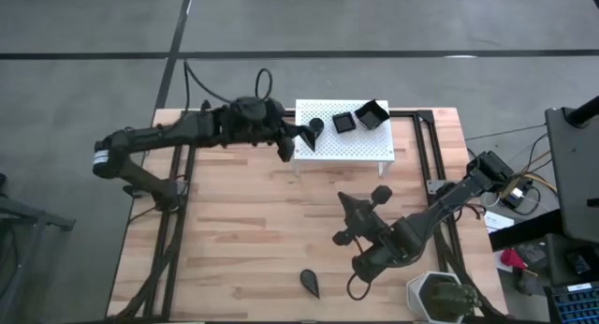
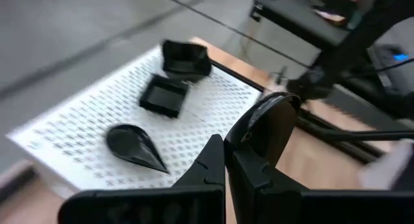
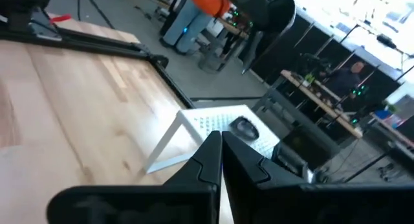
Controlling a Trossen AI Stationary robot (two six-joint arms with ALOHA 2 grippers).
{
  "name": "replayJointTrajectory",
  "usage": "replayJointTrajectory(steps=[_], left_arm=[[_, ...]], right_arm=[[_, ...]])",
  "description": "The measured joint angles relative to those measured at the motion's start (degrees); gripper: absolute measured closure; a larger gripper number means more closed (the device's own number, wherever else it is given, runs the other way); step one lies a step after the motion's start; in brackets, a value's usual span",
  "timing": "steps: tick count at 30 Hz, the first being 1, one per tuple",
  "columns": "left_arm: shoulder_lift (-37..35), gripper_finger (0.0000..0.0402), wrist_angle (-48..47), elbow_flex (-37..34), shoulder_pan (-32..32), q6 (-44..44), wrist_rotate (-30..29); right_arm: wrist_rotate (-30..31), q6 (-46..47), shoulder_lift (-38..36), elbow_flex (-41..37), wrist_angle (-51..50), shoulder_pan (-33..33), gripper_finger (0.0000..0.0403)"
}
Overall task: Pick & Place Mini shaped plates
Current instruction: Stack the drop shaped plate on top of the drop shaped plate on the shelf
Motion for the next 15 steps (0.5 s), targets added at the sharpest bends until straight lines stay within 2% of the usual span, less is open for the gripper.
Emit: replayJointTrajectory(steps=[6, 10, 15], left_arm=[[1.6, 0.0401, -0.8, 1.5, 7.2, -3.2, 11.5], [4.0, 0.0401, -3.1, 4.0, 12.4, -7.3, 22.9], [8.0, 0.0401, -8.8, 8.7, 16.6, -9.7, 29.0]], right_arm=[[-2.9, 6.3, 0.0, -4.4, 0.1, 0.0, 0.0394], [-3.5, 10.5, 0.0, -7.8, 0.1, 0.0, 0.0394], [-3.6, 15.6, 0.0, -11.2, 0.3, 0.0, 0.0394]])
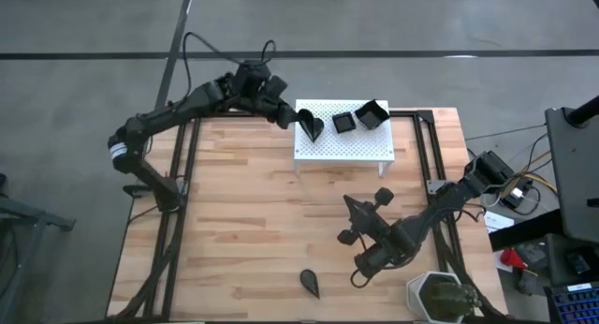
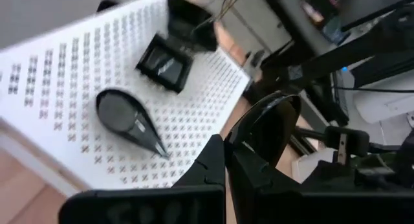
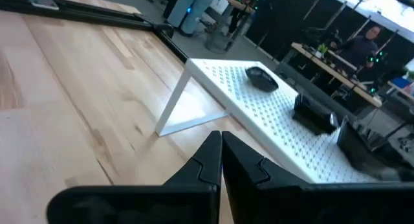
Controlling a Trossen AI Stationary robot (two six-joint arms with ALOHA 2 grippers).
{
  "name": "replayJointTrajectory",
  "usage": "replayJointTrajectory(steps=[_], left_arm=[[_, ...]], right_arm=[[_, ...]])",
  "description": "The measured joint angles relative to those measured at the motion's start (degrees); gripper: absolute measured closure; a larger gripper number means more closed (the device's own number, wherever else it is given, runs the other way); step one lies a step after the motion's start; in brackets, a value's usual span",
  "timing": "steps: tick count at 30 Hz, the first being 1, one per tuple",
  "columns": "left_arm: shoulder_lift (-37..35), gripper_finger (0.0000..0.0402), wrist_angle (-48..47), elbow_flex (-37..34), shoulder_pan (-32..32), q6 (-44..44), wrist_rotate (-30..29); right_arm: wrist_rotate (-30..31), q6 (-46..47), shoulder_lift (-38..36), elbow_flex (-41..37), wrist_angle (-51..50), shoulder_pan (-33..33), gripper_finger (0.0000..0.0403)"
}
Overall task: Pick & Place Mini shaped plates
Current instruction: Stack the drop shaped plate on top of the drop shaped plate on the shelf
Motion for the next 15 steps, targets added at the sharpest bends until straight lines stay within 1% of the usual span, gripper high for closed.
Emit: replayJointTrajectory(steps=[3, 8, 11, 15], left_arm=[[3.3, 0.0401, -3.5, 3.4, 1.5, -0.4, 3.4], [9.4, 0.0401, -7.5, 10.4, 3.2, -0.4, 8.8], [13.4, 0.0401, -11.2, 15.0, 4.1, -0.5, 9.5], [19.0, 0.0401, -20.0, 22.1, 5.8, -0.3, 9.6]], right_arm=[[0.0, 1.9, 0.0, -1.7, 1.3, 0.0, 0.0394], [-1.0, 2.5, 0.0, -3.8, 3.6, 0.0, 0.0394], [-1.2, 2.6, 0.0, -5.1, 6.1, 0.0, 0.0394], [-1.3, 3.1, 0.0, -6.8, 7.9, 0.0, 0.0394]])
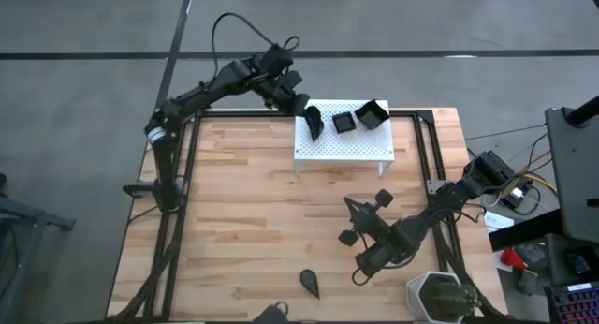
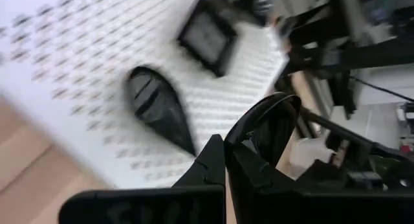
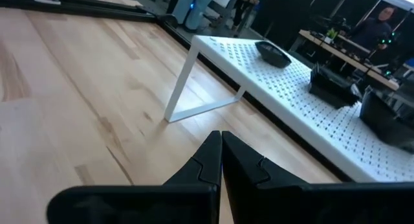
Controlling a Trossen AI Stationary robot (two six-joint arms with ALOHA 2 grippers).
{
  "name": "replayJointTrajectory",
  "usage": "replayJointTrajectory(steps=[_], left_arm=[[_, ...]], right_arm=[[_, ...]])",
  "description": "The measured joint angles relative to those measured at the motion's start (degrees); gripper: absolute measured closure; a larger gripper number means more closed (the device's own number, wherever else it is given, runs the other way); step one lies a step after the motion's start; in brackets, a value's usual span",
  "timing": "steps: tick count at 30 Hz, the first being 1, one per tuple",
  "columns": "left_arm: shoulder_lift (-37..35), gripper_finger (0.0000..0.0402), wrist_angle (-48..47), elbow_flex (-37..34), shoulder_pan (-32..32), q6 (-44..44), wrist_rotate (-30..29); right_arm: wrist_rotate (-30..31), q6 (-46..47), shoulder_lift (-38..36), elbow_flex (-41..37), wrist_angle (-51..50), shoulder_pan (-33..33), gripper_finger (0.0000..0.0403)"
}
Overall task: Pick & Place Mini shaped plates
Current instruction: Stack the drop shaped plate on top of the drop shaped plate on the shelf
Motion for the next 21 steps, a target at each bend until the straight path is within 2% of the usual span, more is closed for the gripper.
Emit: replayJointTrajectory(steps=[5, 14, 21], left_arm=[[6.7, 0.0401, -9.5, 8.6, 1.1, 3.0, 0.9], [15.8, 0.0401, -18.8, 22.7, 1.6, 5.9, 3.0], [17.9, 0.0401, -21.5, 22.0, 2.0, 6.1, 3.0]], right_arm=[[-0.2, 1.4, 0.0, -2.2, 3.4, 0.0, 0.0394], [-1.4, 1.4, 0.0, -4.5, 6.6, 0.0, 0.0394], [-2.0, 1.8, 0.0, -4.5, 7.5, 0.0, 0.0394]])
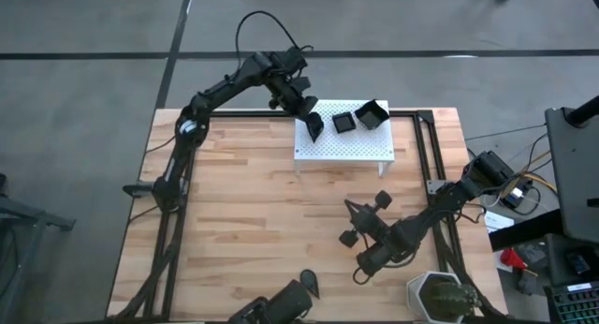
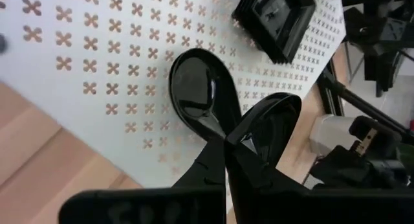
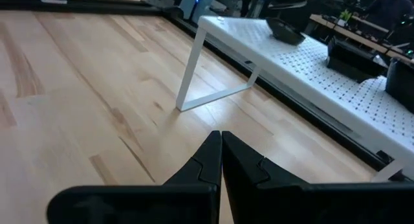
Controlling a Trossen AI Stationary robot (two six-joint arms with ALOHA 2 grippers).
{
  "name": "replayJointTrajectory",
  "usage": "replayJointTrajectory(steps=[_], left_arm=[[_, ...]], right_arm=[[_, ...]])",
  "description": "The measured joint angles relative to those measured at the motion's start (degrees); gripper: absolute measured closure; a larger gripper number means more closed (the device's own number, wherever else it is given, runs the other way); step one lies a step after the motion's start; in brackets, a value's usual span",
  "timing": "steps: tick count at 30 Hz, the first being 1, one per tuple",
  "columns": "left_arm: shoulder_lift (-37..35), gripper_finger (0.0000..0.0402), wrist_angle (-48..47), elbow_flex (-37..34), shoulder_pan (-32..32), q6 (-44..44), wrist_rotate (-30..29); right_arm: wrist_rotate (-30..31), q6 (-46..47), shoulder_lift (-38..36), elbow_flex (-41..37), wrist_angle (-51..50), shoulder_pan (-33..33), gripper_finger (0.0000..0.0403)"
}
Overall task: Pick & Place Mini shaped plates
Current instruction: Stack the drop shaped plate on top of the drop shaped plate on the shelf
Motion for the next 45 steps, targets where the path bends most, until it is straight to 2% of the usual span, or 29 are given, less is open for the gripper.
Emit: replayJointTrajectory(steps=[11, 26, 34, 45], left_arm=[[0.1, 0.0401, 3.9, 0.0, 0.1, 0.0, -3.3], [0.1, 0.0401, 2.8, 0.0, 0.5, -0.2, -3.5], [0.1, 0.0382, 2.1, -0.5, 0.5, 0.2, -4.0], [0.1, 0.0380, 2.8, -1.9, 0.5, 0.1, -3.9]], right_arm=[[-1.0, 0.0, 0.0, -0.2, 0.8, 0.0, 0.0394], [-2.0, -0.1, 0.0, -0.2, 1.0, 0.0, 0.0394], [-2.1, -0.1, 0.0, -0.2, 1.1, 0.0, 0.0394], [-2.2, -0.1, 0.0, -0.2, 1.2, 0.0, 0.0394]])
